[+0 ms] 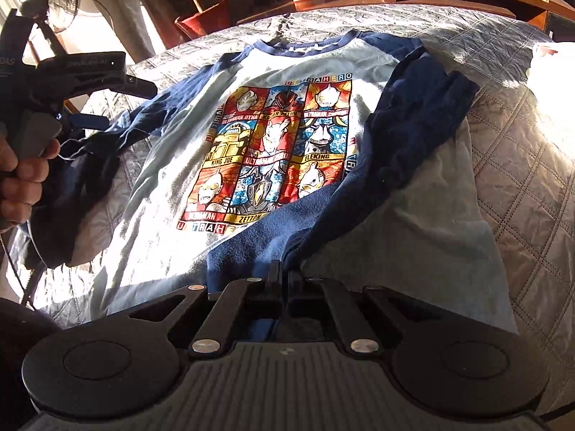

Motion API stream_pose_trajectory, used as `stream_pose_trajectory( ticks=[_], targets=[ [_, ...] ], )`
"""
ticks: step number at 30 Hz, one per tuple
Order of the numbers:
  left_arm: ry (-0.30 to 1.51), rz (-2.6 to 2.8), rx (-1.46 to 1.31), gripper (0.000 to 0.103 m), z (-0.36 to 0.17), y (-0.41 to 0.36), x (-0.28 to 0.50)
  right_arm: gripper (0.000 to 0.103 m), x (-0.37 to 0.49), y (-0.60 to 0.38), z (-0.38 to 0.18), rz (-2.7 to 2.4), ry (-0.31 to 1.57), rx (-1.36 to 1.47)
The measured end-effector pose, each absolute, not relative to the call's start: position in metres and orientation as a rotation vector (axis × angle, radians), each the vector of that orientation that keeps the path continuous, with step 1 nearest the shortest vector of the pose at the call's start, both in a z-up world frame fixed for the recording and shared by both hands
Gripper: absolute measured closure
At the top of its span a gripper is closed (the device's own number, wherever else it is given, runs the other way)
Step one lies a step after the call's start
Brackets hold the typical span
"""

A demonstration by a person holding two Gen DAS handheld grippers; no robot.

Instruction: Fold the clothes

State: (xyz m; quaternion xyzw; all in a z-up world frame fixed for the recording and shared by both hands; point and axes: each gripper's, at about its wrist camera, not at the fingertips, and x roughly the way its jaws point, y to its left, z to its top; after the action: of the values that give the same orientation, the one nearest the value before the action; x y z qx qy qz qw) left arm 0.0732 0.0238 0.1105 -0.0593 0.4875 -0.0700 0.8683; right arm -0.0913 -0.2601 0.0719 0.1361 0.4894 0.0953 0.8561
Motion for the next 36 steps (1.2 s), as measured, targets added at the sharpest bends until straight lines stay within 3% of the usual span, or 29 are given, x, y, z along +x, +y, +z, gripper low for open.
stream_pose_trajectory(
  ticks=[5, 10, 13, 16, 19, 21, 23, 31, 36],
  targets=[
    [1.02, -0.149, -0.118, 0.001, 0.111, 0.023, 0.072, 0.101, -0.112, -0.278, 0.116, 0.152, 0.941, 0.242],
    [1.024, -0.143, -0.12, 0.001, 0.11, 0.023, 0.073, 0.1, -0.104, -0.243, 0.164, 0.144, 0.871, -0.166],
    [1.024, -0.142, -0.119, 0.001, 0.109, 0.023, 0.074, 0.094, -0.096, -0.175, 0.141, 0.215, 0.907, -0.582],
    [1.026, -0.142, -0.123, 0.001, 0.109, 0.023, 0.074, 0.077, -0.101, -0.117, 0.084, 0.397, 1.007, -0.806],
    [1.026, -0.138, -0.134, 0.001, 0.109, 0.027, 0.075, 0.073, -0.112, -0.103, 0.078, 0.538, 1.041, -0.594],
    [1.02, -0.137, -0.141, 0.001, 0.111, 0.03, 0.075, 0.056, -0.116, -0.111, 0.089, 0.566, 1.033, -0.377],
    [1.013, -0.134, -0.155, 0.001, 0.114, 0.034, 0.075, 0.047, -0.119, -0.133, 0.097, 0.501, 1.003, -0.345],
    [1.014, -0.13, -0.155, 0.001, 0.114, 0.036, 0.074, 0.047, -0.115, -0.21, 0.087, 0.4, 1.026, -0.563],
    [1.02, -0.131, -0.141, 0.001, 0.111, 0.03, 0.075, 0.043, -0.118, -0.196, 0.068, 0.542, 1.086, -0.603]
  ],
)
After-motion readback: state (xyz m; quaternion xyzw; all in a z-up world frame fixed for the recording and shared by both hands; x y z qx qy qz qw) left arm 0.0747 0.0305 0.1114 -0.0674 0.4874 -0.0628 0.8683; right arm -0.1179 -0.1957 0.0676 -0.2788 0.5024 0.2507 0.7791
